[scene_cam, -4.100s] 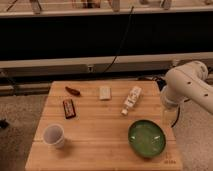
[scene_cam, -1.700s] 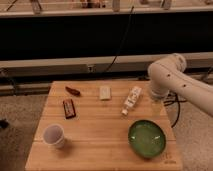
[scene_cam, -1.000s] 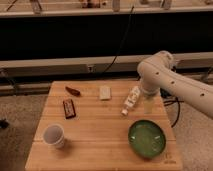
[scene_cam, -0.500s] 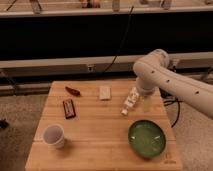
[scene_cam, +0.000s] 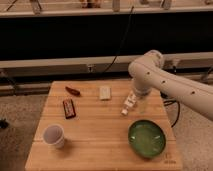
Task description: Move the arm in a circular motion
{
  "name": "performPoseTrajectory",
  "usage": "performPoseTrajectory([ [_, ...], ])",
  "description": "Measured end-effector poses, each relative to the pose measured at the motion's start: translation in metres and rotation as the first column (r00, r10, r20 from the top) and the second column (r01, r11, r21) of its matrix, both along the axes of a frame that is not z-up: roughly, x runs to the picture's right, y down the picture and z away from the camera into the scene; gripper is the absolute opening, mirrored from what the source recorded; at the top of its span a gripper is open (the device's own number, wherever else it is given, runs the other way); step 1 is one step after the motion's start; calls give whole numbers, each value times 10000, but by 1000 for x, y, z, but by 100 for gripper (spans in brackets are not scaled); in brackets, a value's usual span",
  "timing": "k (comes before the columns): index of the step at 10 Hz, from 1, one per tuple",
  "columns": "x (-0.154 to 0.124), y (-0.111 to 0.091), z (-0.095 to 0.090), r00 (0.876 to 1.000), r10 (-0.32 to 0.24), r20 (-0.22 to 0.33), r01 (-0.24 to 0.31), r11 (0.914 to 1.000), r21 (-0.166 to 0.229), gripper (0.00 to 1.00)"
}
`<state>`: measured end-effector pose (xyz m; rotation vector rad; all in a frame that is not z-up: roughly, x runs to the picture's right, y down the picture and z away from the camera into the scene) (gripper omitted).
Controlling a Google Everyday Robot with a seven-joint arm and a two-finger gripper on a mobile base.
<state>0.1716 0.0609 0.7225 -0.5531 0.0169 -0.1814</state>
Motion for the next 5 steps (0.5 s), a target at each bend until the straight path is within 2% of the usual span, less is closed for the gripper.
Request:
performPoseTrajectory([
  [3, 5, 12, -8, 10000, 64, -3, -64, 9999, -78, 80],
  [5, 5, 12, -8, 10000, 55, 31, -55, 10000, -72, 80],
])
